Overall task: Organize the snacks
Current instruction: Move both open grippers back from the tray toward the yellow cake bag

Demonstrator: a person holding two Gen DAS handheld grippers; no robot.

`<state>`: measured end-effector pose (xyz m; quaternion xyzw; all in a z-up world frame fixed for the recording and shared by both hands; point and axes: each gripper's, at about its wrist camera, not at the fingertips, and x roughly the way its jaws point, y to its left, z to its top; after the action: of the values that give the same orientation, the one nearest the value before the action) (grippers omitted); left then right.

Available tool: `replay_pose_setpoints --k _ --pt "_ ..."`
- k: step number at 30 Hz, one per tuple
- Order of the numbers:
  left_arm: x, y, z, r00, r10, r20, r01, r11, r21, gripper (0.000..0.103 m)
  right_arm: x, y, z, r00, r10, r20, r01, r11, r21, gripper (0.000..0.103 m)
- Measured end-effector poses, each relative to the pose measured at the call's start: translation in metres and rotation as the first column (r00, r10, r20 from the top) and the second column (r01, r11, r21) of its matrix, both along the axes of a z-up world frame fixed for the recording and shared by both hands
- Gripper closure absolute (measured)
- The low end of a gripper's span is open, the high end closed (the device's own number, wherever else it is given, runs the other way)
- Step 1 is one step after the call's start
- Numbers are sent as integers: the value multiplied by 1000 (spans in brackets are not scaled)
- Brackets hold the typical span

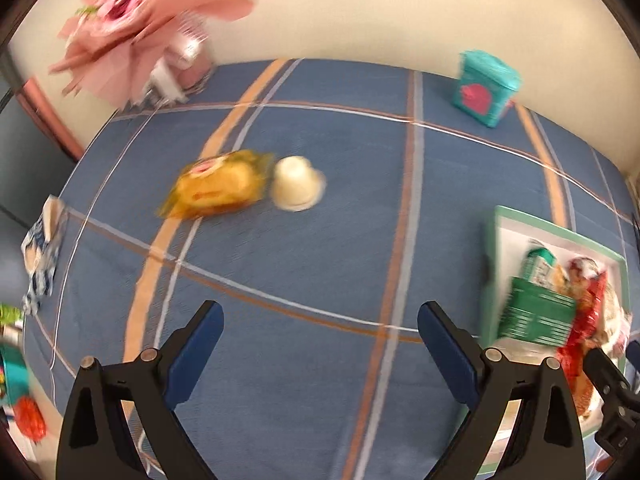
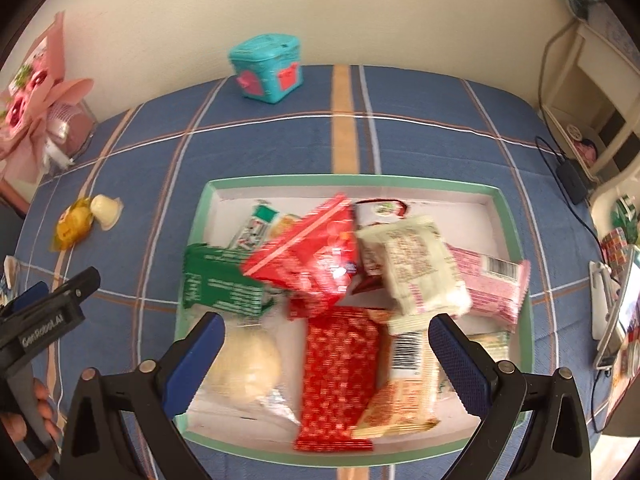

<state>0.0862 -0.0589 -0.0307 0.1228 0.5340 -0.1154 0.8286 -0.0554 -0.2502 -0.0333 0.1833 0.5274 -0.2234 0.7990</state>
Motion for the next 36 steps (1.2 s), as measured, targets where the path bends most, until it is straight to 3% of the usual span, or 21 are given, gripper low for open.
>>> replay_pose_setpoints --k 9,21,28,36 --pt "24 47 8 994 104 22 -103 994 -20 5 34 35 15 997 76 26 -76 997 -8 0" --pt "55 64 30 992 103 76 -93 988 -125 5 69 64 17 992 115 58 -115 993 -13 0" --pt "79 82 27 988 154 3 -148 956 -254 5 100 73 22 982 129 140 -130 992 -1 0" --pt "106 79 0 988 154 -25 -156 960 -232 5 147 92 4 963 183 198 -188 982 6 0"
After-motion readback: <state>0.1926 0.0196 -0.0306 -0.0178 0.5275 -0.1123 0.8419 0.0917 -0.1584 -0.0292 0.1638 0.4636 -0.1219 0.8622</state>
